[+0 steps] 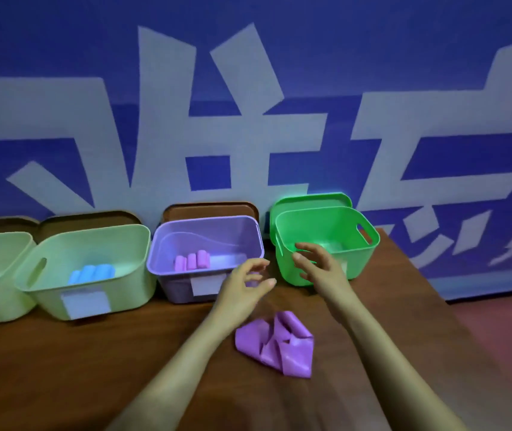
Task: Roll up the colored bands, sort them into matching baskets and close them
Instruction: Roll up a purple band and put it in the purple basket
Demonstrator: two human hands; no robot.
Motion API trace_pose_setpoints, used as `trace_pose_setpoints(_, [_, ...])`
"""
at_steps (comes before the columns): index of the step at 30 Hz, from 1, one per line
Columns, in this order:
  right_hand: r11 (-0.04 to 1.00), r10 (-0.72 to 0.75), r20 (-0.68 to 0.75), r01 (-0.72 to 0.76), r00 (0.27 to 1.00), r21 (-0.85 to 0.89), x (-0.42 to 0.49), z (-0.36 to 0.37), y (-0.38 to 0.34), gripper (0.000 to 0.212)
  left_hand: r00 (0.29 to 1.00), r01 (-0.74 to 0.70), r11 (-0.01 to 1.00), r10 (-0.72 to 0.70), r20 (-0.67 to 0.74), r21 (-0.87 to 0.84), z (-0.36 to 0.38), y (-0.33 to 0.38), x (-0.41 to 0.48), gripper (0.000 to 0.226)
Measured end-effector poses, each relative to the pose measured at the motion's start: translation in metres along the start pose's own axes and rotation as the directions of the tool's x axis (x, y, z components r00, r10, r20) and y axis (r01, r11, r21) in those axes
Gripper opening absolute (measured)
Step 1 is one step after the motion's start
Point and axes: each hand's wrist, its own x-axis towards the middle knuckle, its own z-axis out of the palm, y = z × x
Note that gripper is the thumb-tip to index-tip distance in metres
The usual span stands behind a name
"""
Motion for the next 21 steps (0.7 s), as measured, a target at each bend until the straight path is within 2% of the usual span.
trace_pose_setpoints(5, [0.97, -0.011, 0.068, 0.027, 0.998, -0.24, -0.02, 0.007, 0.1, 0.039, 0.998, 0.047, 0.951, -0.032, -0.054, 0.305, 0.029, -0.09, -0.024, 0.038])
trace_pose_setpoints(8, [0.881, -0.127, 0.103, 0.16, 0.987, -0.445, -0.031, 0.015, 0.146, 0.051, 0.996, 0.086, 0.913, -0.073, -0.048, 0.4, 0.037, -0.129, -0.036, 0.052])
trace_pose_setpoints(10, [0.829, -0.189, 0.148, 0.239, 0.971, -0.506, -0.04, 0.019, 0.171, 0.056, 0.996, 0.072, 0.901, -0.045, -0.071, 0.427, 0.043, -0.148, -0.042, 0.055])
trace_pose_setpoints(12, [0.785, -0.229, 0.146, 0.271, 0.962, -0.557, -0.049, 0.023, 0.186, 0.051, 0.993, 0.042, 0.91, 0.01, -0.122, 0.413, 0.046, -0.158, -0.047, 0.048])
trace_pose_setpoints(14, [0.716, -0.318, 0.096, 0.306, 0.943, -0.628, -0.054, 0.026, 0.193, 0.035, 0.986, 0.004, 0.93, 0.058, -0.156, 0.367, 0.047, -0.161, -0.052, 0.038])
trace_pose_setpoints(16, [0.693, -0.359, 0.074, 0.319, 0.93, -0.647, -0.056, 0.026, 0.192, 0.022, 0.983, -0.07, 0.926, 0.128, -0.134, 0.37, 0.049, -0.164, -0.057, 0.021])
trace_pose_setpoints(18, [0.717, -0.323, 0.091, 0.306, 0.942, -0.626, -0.058, 0.025, 0.188, 0.023, 0.976, -0.139, 0.903, 0.195, -0.098, 0.407, 0.05, -0.166, -0.063, 0.015])
trace_pose_setpoints(21, [0.777, -0.251, 0.19, 0.315, 0.949, -0.545, -0.069, 0.024, 0.179, 0.021, 0.985, -0.082, 0.925, 0.131, -0.109, 0.371, 0.047, -0.162, -0.074, 0.016])
